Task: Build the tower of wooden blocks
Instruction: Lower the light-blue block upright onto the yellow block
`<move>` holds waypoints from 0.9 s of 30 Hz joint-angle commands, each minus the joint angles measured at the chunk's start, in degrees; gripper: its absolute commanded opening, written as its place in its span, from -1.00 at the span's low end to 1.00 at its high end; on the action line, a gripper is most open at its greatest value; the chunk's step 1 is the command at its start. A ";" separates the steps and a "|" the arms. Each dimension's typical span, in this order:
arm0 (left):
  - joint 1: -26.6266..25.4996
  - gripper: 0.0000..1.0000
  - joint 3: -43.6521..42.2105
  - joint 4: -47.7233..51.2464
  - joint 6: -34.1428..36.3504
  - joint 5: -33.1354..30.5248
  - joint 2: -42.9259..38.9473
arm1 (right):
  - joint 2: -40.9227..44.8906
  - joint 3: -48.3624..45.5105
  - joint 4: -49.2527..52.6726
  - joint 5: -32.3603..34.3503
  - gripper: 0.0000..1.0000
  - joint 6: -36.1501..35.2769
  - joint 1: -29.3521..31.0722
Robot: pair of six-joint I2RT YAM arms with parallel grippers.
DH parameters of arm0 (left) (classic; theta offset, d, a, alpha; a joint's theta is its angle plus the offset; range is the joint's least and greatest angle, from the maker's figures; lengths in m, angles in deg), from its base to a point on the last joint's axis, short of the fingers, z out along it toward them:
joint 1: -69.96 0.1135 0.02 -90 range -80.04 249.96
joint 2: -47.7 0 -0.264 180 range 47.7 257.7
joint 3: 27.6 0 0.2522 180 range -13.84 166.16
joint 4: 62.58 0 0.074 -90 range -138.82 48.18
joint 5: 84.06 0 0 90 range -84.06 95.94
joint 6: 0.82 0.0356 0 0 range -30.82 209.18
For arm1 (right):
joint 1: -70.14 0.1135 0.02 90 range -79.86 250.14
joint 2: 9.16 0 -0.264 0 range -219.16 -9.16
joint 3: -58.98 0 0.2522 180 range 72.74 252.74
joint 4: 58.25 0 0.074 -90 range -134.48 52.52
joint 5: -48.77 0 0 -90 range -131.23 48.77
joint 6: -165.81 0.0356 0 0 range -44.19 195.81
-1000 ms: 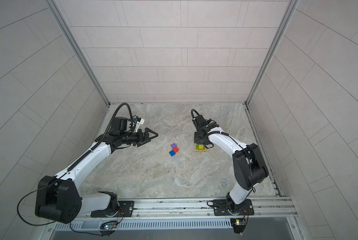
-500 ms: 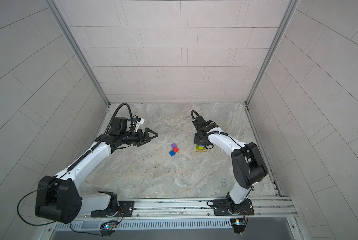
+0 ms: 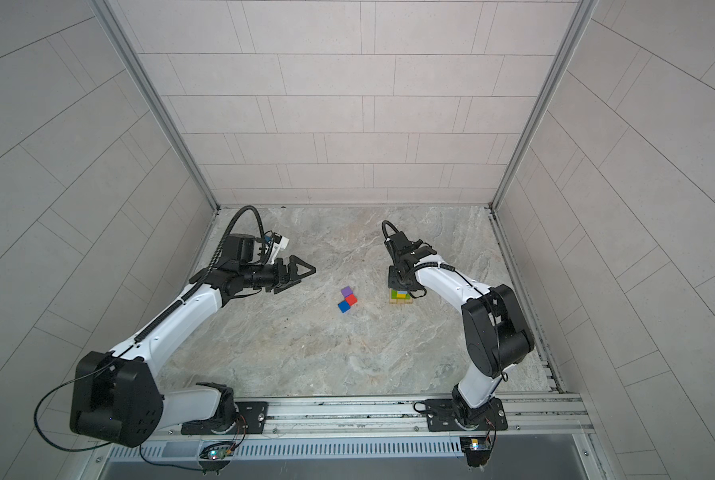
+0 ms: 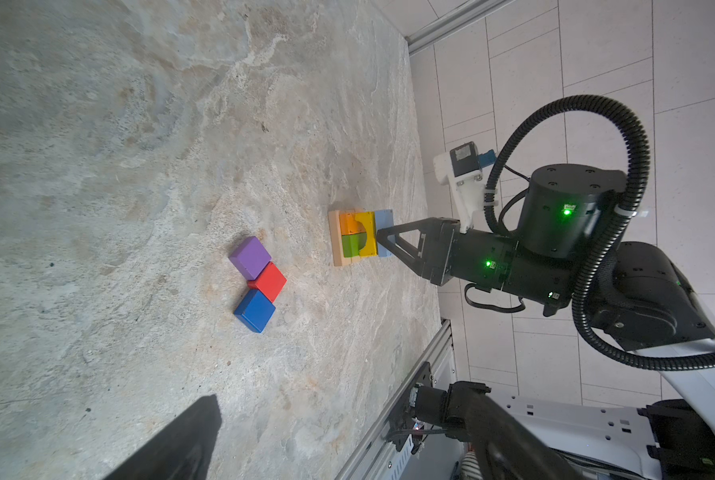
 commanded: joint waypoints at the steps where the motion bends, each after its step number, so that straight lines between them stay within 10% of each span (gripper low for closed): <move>1: -0.14 0.99 -0.36 -0.07 0.91 -0.18 -0.15 | -0.69 0.47 0.66 0.09 -0.71 1.02 -0.22; 27: -0.15 0.99 -0.40 -0.07 0.97 -0.27 -0.12 | -0.84 1.43 0.84 0.06 -0.68 0.94 -0.74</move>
